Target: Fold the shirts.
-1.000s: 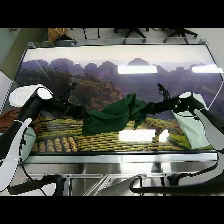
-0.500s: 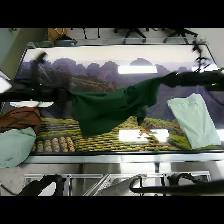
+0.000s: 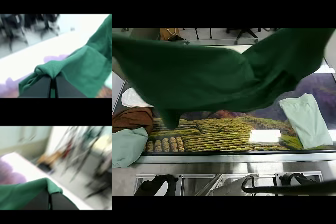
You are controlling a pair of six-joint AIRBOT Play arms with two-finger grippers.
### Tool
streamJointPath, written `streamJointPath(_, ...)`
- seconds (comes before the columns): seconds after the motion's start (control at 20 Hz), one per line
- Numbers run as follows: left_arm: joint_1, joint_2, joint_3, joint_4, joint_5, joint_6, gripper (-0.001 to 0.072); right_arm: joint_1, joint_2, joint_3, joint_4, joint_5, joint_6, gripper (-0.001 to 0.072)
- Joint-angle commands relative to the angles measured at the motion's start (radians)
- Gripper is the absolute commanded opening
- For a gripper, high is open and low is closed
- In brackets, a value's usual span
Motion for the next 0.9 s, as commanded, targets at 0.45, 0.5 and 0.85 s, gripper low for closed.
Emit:
streamJointPath(0.45,-0.023,-0.343,-0.203,0.061,-0.032,-0.032,0.0015,0.008,-0.529,0.144,0.111,0.038,0.071,0.0015)
streamJointPath(0.5,-0.023,-0.399,-0.253,0.061,-0.025,-0.02,0.0014,0.02,-0.62,0.143,0.117,0.071,0.092,0.0015)
streamJointPath(0.85,-0.006,-0.884,-0.446,0.059,0.124,0.071,0.002,0.156,-1.137,0.143,0.117,0.109,0.235,0.0016)
